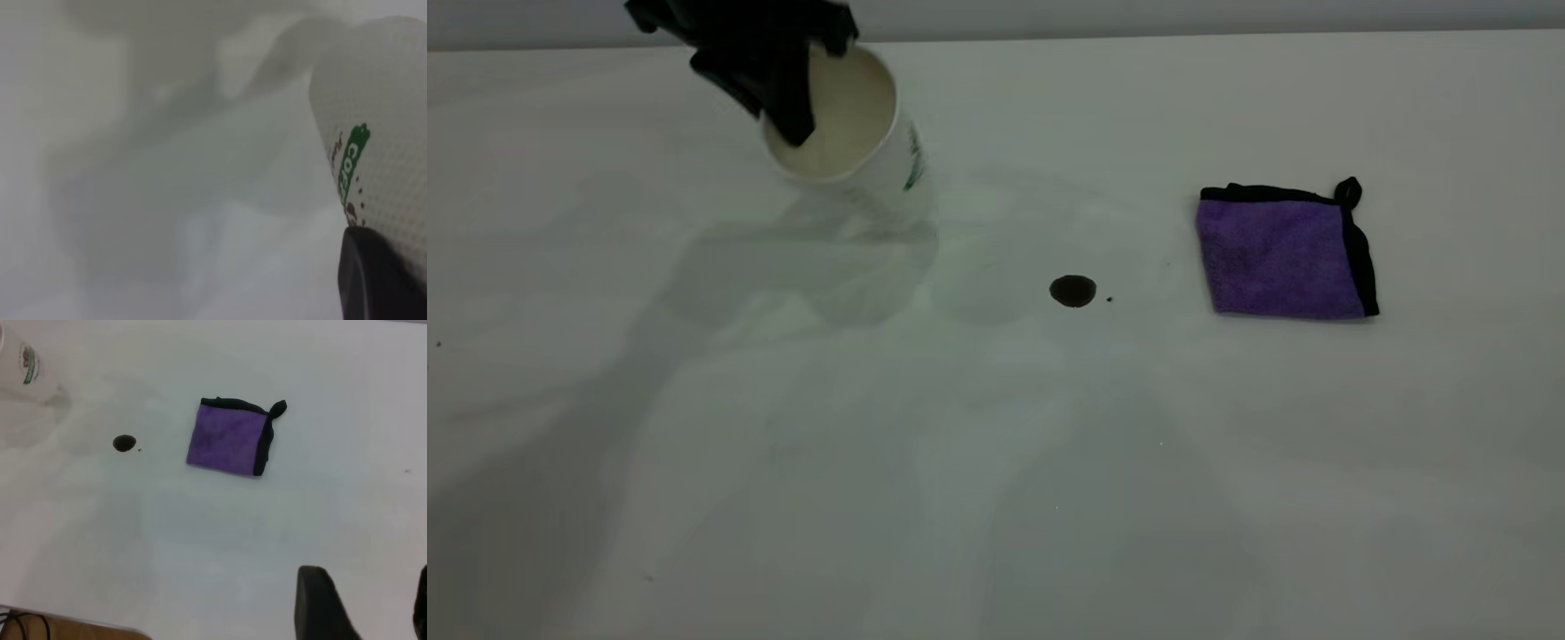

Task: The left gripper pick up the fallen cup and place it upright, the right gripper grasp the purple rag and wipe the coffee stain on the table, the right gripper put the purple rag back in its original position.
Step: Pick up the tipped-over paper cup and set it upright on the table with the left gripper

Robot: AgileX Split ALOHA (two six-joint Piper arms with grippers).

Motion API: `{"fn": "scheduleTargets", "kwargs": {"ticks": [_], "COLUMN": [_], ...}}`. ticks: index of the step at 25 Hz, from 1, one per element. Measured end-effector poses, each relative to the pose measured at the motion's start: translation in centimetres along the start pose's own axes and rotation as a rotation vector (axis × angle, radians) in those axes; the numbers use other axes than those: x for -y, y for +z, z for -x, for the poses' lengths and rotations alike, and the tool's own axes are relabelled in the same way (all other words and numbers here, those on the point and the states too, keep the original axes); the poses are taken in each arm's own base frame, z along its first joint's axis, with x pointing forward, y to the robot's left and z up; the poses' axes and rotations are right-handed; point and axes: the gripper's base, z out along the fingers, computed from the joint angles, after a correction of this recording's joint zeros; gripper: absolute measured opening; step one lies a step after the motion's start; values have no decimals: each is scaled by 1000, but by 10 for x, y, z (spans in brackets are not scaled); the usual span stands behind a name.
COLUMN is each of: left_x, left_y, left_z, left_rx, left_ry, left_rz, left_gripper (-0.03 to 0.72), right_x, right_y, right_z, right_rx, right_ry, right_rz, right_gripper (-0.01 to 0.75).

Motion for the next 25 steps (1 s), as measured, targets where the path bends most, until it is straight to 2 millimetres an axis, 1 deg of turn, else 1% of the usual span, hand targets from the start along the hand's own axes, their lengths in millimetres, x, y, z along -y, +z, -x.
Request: {"fn": "scheduleTargets", "kwargs": {"ticks": [2, 7, 10, 16, 20, 25], "left_x": [-2, -8, -11, -11, -11, -11], "left_y": [6, 29, 39, 41, 42, 42], "left_z": [4, 10, 13, 14, 13, 14], "left_rx": [-15, -84, -98, -103, -105, -103], "left_ry": [-1, -20, -35, -38, -39, -38], "left_rz": [-14, -4, 3, 1, 1, 1], "left_gripper": [7, 7, 9, 28, 85, 228], "right_x": [0, 0, 0, 0, 0, 0], "right_y": [0, 0, 0, 0, 0, 0], "right_z": [0, 0, 0, 0, 0, 0], "right_rx": [0, 0, 0, 1, 1, 1], "right_ry": [0, 0, 0, 0, 0, 0], "right_rz": [0, 0, 0, 0, 0, 0], "right_gripper": [386, 386, 386, 386, 386, 386]}}
